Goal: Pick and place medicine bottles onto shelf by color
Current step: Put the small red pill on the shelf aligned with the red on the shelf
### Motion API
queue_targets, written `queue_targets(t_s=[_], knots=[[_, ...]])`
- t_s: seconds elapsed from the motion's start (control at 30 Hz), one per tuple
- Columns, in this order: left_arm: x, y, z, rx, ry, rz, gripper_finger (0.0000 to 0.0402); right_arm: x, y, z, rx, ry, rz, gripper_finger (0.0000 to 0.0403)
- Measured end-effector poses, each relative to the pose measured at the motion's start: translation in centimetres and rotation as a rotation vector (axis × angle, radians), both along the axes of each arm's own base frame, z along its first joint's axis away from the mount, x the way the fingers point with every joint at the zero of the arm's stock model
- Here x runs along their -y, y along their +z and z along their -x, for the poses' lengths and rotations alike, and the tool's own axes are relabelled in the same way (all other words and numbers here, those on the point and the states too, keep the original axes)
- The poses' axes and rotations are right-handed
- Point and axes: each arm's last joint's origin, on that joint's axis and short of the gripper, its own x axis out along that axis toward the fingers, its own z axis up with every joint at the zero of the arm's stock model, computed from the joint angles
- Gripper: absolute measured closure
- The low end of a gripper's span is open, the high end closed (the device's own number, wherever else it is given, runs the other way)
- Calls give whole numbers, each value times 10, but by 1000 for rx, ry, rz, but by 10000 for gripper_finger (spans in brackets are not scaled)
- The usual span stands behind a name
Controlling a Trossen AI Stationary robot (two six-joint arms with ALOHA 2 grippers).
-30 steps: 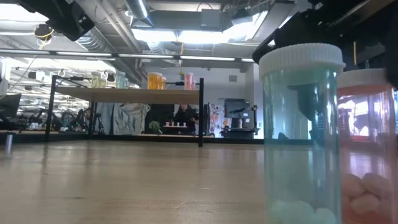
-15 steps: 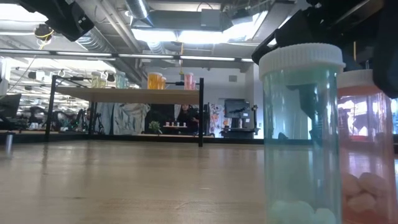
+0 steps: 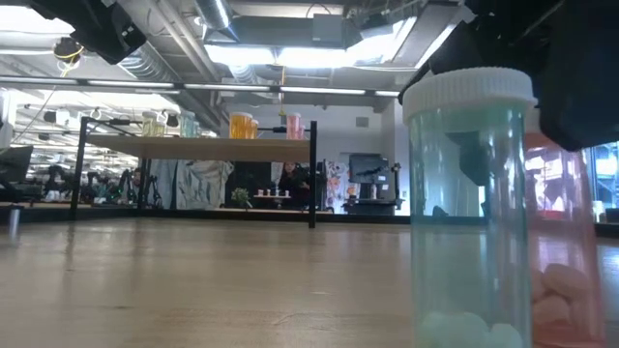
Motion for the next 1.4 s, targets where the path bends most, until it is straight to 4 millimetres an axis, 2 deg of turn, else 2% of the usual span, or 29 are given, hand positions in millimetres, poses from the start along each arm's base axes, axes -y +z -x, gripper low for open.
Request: queue_targets(t_s=[0.3,0.53,0.67,0.83,0.93,1.17,1.33,1.4], knots=[[0,0,0,0,-1,-1,246,0,5,-1,-8,-64,-60,275],[0,0,0,-3,-3,-5,246,6,27,4,23,-108,-63,275],[0,-1,0,-7,-3,-6,246,16,43,8,10,-174,-79,275],[-1,0,0,3,22,-25,246,39,64,9,-14,-301,-126,275],[-2,1,-1,24,31,-61,246,54,80,7,-12,-360,-97,275],[-2,4,-3,74,60,-93,246,97,138,-6,-74,-527,6,275],[-3,7,-5,115,106,-121,246,132,177,-19,-4,-632,-21,275],[-5,8,-6,137,139,-166,246,147,187,-23,26,-657,-21,275]])
